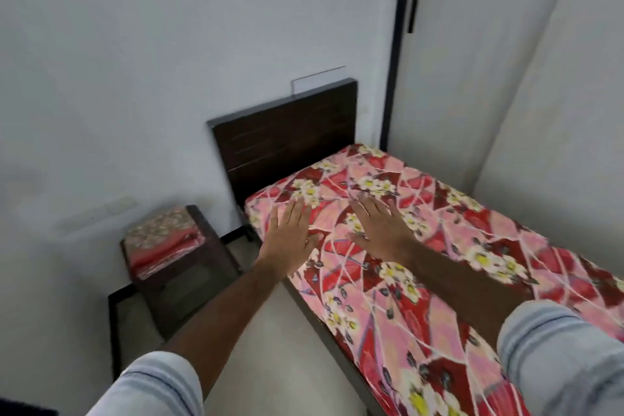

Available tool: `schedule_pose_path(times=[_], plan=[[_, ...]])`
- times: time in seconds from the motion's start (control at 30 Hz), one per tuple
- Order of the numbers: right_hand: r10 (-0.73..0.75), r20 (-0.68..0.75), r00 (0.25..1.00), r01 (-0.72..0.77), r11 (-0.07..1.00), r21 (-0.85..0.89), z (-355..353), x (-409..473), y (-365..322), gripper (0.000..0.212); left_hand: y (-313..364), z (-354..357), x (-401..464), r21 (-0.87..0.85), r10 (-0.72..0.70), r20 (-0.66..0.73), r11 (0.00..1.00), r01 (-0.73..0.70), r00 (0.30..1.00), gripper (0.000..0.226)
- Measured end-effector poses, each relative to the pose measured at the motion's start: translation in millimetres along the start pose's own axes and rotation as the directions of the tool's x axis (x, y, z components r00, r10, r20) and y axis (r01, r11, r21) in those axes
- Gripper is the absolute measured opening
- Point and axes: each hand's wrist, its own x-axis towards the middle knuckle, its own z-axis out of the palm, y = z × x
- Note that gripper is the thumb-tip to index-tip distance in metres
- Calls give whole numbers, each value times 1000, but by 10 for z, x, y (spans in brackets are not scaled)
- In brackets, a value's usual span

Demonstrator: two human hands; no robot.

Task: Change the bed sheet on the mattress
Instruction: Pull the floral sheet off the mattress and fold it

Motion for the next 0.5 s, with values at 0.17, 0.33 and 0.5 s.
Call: schedule_pose_path(times=[0.17,0.33,0.5], plan=[[-147,71,987,145,989,35,232,1239,62,77,-740,208,586,31,-183,51,983,181,982,92],[-290,123,949,286,957,47,446,2392,-39,74,-1372,442,1028,41,-338,90,941,336,937,89],[-375,186,908,375,926,39,856,3347,-339,72,-1992,834,1345,0,-364,111,930,367,925,93]])
